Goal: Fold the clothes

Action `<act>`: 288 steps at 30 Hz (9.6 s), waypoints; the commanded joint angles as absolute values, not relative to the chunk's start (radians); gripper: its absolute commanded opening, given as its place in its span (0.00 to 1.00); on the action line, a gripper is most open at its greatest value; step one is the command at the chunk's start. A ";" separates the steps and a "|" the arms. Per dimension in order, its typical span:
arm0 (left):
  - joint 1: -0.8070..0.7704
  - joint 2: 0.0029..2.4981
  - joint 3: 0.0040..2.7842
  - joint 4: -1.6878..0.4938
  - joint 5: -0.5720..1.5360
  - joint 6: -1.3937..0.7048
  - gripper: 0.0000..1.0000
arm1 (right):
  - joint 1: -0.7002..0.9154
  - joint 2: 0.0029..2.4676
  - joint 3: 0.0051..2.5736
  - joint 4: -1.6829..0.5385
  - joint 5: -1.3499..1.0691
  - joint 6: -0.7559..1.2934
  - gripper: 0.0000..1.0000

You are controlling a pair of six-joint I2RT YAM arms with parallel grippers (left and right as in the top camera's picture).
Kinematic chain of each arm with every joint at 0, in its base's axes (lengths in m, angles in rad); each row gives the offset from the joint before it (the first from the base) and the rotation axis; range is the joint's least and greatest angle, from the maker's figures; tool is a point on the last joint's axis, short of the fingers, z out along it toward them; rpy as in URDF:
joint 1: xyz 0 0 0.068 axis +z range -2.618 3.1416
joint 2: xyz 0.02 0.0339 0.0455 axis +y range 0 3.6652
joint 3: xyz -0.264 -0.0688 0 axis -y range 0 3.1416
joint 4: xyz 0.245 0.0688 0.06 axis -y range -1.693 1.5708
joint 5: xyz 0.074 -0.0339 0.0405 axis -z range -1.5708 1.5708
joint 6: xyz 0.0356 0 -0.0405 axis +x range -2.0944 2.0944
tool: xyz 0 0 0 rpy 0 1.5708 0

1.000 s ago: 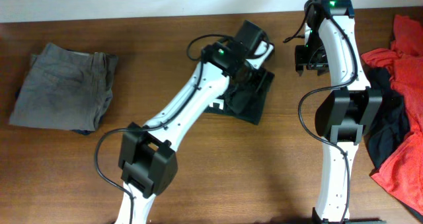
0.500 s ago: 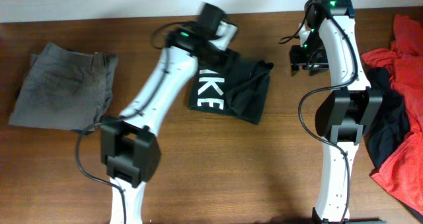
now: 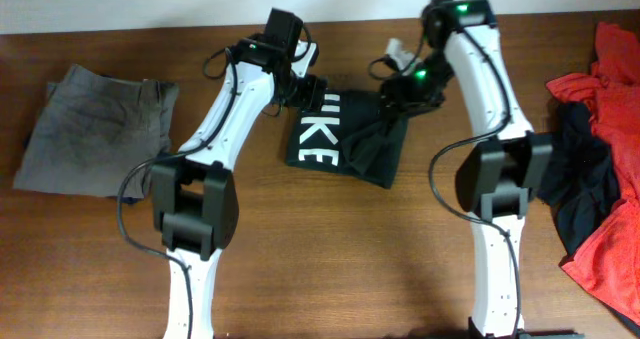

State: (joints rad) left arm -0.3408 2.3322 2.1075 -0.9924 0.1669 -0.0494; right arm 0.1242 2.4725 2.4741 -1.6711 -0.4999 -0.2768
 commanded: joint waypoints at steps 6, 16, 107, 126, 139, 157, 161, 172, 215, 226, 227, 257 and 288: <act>-0.331 2.428 2.125 -1.041 0.168 -0.059 0.84 | 0.265 2.430 2.478 -1.681 -0.526 -0.298 0.65; -0.331 2.440 2.125 -1.056 0.168 -0.059 0.84 | 0.323 2.430 2.331 -1.641 -0.397 -0.242 0.56; -0.306 2.429 2.045 -1.054 0.133 -0.166 0.98 | 0.172 2.542 2.291 -1.443 -0.106 -0.082 0.42; -0.044 2.420 2.125 -1.012 0.617 -0.167 0.99 | 0.362 2.536 2.291 -1.523 -0.095 -0.081 0.41; -0.171 2.403 2.141 -1.327 0.606 -0.160 0.99 | 0.201 2.458 2.481 -1.548 -0.010 -0.071 0.52; -0.303 2.403 1.973 -1.211 0.440 -0.397 0.94 | 0.083 2.458 2.491 -1.596 -0.022 -0.070 0.52; -0.300 2.405 1.886 -1.153 0.440 -0.396 0.74 | 0.084 2.458 2.491 -1.596 -0.022 -0.070 0.52; -0.186 2.404 1.836 -1.145 0.364 -0.279 0.29 | 0.084 2.458 2.491 -1.600 -0.022 -0.070 0.52; 0.008 2.405 1.836 -1.309 0.659 -0.329 0.85 | 0.084 2.458 2.491 -1.602 -0.022 -0.071 0.52; -0.025 2.405 1.836 -1.225 0.678 -0.354 0.87 | 0.084 2.458 2.491 -1.601 -0.022 -0.071 0.53; -0.031 2.405 1.836 -1.205 0.682 -0.360 0.87 | 0.084 2.458 2.491 -1.601 -0.022 -0.071 0.53; -0.043 2.334 1.848 -1.096 0.489 -0.342 0.01 | 0.084 2.458 2.491 -1.601 -0.021 -0.071 0.54; 0.098 2.006 2.055 -1.183 0.107 -0.053 0.00 | 0.084 2.458 2.491 -1.602 -0.021 -0.072 0.54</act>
